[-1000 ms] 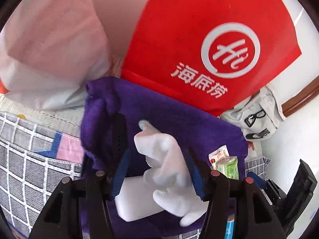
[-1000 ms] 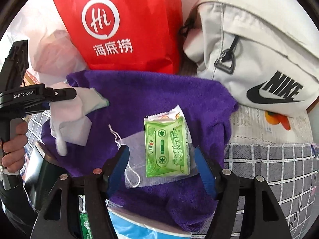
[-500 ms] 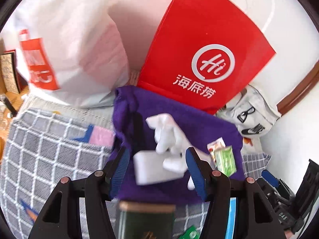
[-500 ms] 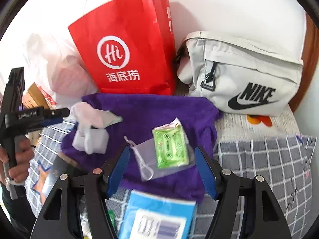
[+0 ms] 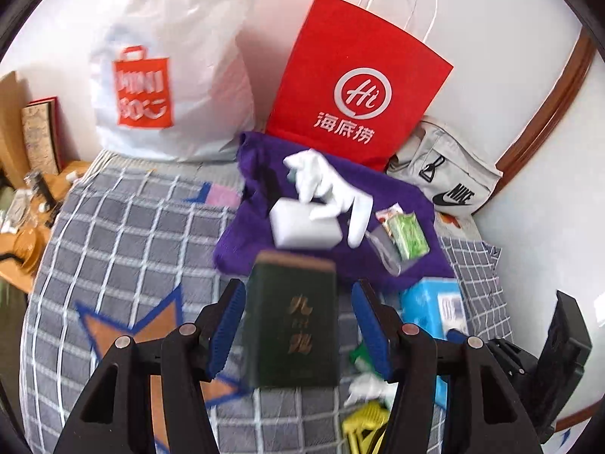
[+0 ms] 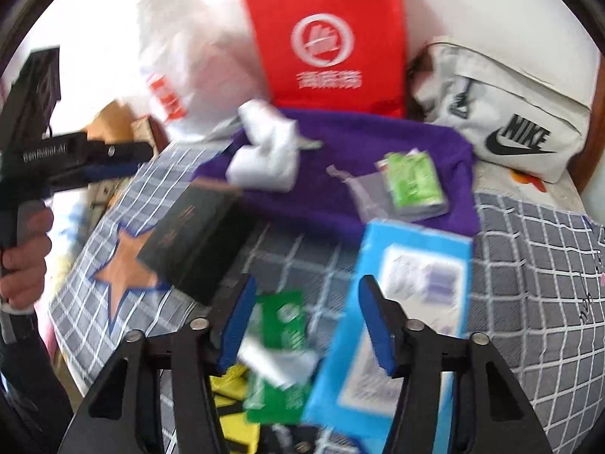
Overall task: Organize soft objects
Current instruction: 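Grasp the white tissue with the right tool while the left tool grasps the yellow pouch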
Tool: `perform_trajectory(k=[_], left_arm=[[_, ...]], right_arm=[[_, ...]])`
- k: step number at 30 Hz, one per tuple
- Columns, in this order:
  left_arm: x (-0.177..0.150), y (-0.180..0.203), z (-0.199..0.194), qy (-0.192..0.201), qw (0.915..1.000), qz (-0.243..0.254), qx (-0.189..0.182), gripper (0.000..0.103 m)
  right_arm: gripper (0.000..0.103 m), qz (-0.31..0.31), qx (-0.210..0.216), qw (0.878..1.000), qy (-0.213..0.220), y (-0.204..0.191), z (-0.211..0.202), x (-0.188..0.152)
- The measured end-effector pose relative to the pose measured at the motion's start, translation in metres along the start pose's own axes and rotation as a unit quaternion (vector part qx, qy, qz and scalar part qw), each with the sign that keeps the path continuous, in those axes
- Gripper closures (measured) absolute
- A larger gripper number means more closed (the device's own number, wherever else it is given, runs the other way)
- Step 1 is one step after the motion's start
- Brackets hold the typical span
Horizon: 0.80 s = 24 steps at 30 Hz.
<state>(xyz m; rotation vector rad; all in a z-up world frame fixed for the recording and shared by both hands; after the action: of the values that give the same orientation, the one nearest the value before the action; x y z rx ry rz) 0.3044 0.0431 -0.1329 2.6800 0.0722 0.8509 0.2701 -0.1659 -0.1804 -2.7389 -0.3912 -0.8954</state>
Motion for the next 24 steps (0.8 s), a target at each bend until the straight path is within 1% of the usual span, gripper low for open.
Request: perform_trajectory(k=[1,2,6,9,12,14,15,17,18,19,21,24], left_arm=[[-0.008,-0.003,-0.003,0.001,1.0,0.0,-0.001,0.047],[-0.013,-0.005,-0.005,0.0,1.0,0.002,-0.001,0.047],[-0.039,-0.017,-0.013,-0.005,1.0,0.001,0.004,0.047],[-0.053,-0.028,-0.019,-0.005,0.9999,-0.013,-0.003,0.047],[-0.062,-0.035,-0.023,-0.008,0.9996,-0.025,-0.013,0.047],[-0.066,-0.038,-0.026,-0.007,0.9995,-0.026,-0.014,0.048],[-0.068,-0.038,-0.028,-0.006,0.9995,-0.027,-0.016,0.048],[-0.072,-0.037,-0.03,-0.008,0.9996,-0.021,-0.02,0.048],[-0.073,-0.036,-0.03,-0.008,0.9996,-0.019,-0.018,0.048],[-0.074,-0.036,-0.031,-0.008,0.9997,-0.017,-0.013,0.048],[-0.078,-0.036,-0.031,-0.01,0.9998,-0.016,-0.011,0.048],[-0.088,-0.035,-0.029,-0.019,0.9994,-0.022,-0.019,0.048]], right_arm=[[0.065,-0.012,0.002,1.0,-0.009,-0.009,0.004,-0.007],[0.067,-0.02,0.004,1.0,-0.017,-0.014,0.007,-0.011],[0.067,-0.057,0.007,0.997,-0.05,-0.037,0.023,-0.03],[0.067,-0.077,0.015,0.995,-0.057,-0.05,0.028,-0.038],[0.066,-0.087,0.007,0.994,-0.068,-0.057,0.037,-0.043],[0.065,-0.092,-0.007,0.993,-0.078,-0.058,0.047,-0.046],[0.067,-0.096,-0.023,0.991,-0.088,-0.057,0.056,-0.048],[0.077,-0.107,-0.05,0.99,-0.081,-0.059,0.061,-0.048],[0.089,-0.112,-0.056,0.989,-0.075,-0.061,0.06,-0.047],[0.089,-0.112,-0.053,0.99,-0.071,-0.064,0.057,-0.045],[0.089,-0.096,-0.035,0.994,-0.045,-0.067,0.042,-0.039],[0.089,-0.08,-0.02,0.996,-0.019,-0.068,0.021,-0.034]])
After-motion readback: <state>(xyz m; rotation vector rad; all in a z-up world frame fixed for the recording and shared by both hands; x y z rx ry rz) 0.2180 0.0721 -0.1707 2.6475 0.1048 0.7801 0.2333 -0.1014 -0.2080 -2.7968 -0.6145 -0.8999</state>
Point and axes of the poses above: each gripper's, at about its wrist camera, not at the fingertips, and z roughly the way its jaws point, y to its right, x to its top, the point moved 6 cm from there along z, roughly the way its jaws point
